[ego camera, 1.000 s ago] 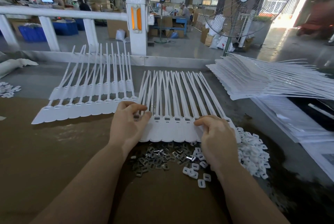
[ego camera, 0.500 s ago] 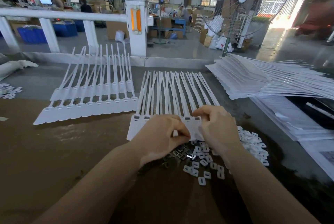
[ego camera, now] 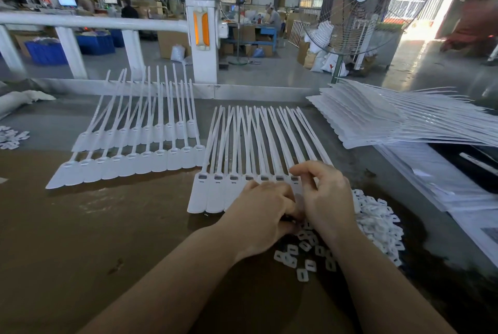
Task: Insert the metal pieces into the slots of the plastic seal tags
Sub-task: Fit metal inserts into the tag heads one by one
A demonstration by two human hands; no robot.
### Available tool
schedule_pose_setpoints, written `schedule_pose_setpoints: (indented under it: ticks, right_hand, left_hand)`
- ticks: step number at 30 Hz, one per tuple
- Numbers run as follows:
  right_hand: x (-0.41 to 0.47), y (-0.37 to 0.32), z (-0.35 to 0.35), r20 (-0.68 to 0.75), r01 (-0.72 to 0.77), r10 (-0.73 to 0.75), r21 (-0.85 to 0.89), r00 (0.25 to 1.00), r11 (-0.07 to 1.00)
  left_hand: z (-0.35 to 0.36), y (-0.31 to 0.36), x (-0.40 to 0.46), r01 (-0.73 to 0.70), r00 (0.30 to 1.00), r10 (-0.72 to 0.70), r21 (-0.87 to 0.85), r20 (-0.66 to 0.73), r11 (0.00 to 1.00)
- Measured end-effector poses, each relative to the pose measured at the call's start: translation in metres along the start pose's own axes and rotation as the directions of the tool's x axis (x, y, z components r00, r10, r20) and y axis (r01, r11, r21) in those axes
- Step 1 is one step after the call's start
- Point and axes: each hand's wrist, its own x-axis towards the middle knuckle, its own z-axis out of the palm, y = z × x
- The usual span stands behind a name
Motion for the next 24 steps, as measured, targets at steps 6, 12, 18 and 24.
schedule_pose_setpoints:
  ticks: [6,12,18,24]
  right_hand:
    - [-0.001,0.001,0.000,0.005,-0.013,0.013,-0.004,1.000,1.000]
    - [-0.001,0.004,-0.001,0.007,-0.001,0.001,-0.010,1.000,1.000]
    - [-0.001,0.008,0.001,-0.003,0.008,-0.009,-0.023,1.000,1.000]
    - [0.000,0.009,0.003,0.034,0.031,-0.029,-0.047,0.999,0.998]
  left_hand:
    - [0.008,-0.003,0.001,0.006,0.999,-0.008,-0.052,-0.045,0.999]
    - [0.006,-0.005,0.002,0.012,0.977,-0.038,-0.125,-0.208,0.992]
    - [-0.026,-0.033,0.001,0.240,0.825,-0.446,-0.500,-0.346,0.832]
    - [-0.034,-0.075,-0.021,0.167,0.572,-0.721,-0.805,-0.392,0.570]
